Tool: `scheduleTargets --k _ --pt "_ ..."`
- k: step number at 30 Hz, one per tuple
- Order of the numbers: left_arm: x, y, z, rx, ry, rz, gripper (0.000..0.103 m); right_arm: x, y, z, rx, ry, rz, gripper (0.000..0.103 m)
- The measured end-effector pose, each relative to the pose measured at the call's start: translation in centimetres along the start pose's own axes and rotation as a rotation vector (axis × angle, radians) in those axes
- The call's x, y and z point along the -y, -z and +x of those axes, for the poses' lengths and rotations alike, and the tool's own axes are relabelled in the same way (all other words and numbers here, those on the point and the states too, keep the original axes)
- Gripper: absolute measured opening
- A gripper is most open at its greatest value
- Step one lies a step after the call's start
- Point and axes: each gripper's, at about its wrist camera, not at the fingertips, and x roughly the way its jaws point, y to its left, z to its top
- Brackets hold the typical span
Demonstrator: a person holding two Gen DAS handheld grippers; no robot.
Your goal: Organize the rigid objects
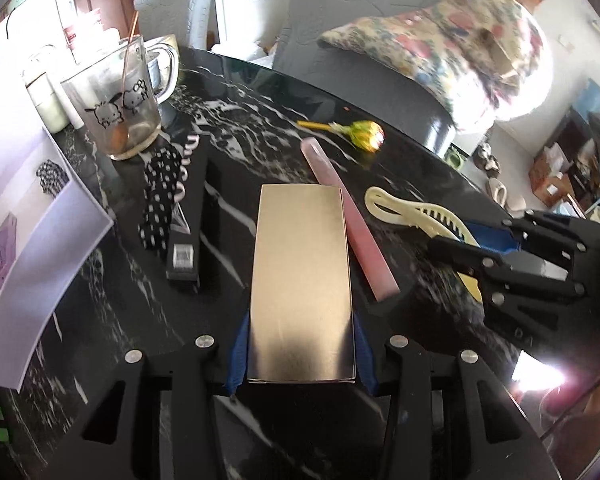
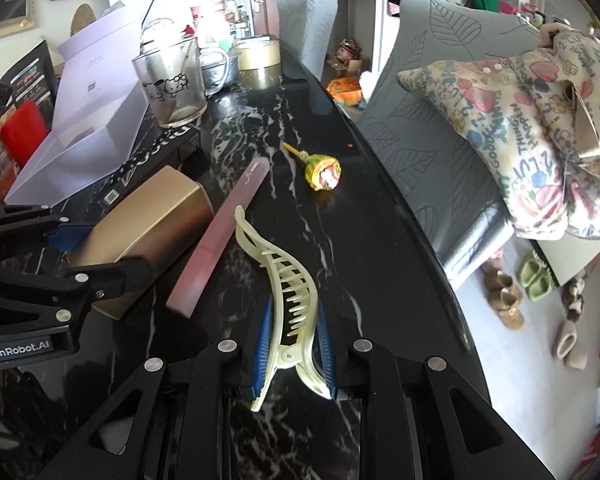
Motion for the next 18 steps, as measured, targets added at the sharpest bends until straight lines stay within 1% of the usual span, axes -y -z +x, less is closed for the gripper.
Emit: scheduleTargets --k 2,7,9,12,13,14,15,18 --pt "0.1 0.7 -0.4 -0.009 0.002 0.007 0.044 -0.1 0.5 -0.4 -0.005 -0.021 -0.001 0.022" --pt "-0.2 1.2 -0.5 -0.019 0.005 -0.002 0.045 -0.4 0.9 -0.7 -0.01 -0.022 0.001 0.022" --pt "-0.6 1.0 0.4 -0.056 0.019 -0.03 0.047 -0.5 0.8 -0.6 -0.013 -0.018 0.002 0.023" --pt "-0.5 0.7 0.7 -0.036 -0.003 -0.023 0.049 -0.8 0.8 -0.4 -0.01 0.001 -0.013 0.023" --pt "-0.5 0.6 0.7 -0.031 -0.003 -0.02 0.049 -0.9 0.8 -0.4 -0.008 0.003 -0.017 0.025" --pt "-0.5 0.5 0.7 -0.022 -0.002 -0.022 0.049 -1.0 0.8 -0.3 -0.004 0.002 -0.018 0.03" --pt "-0.6 0.5 0.7 -0.014 0.0 -0.027 0.049 -1.0 0.9 -0.3 -0.002 0.003 -0.018 0.031" --pt "-1.0 0.6 0.4 0.001 0.008 -0.054 0.048 -1.1 0.8 -0.2 0.003 0.02 -0.017 0.032"
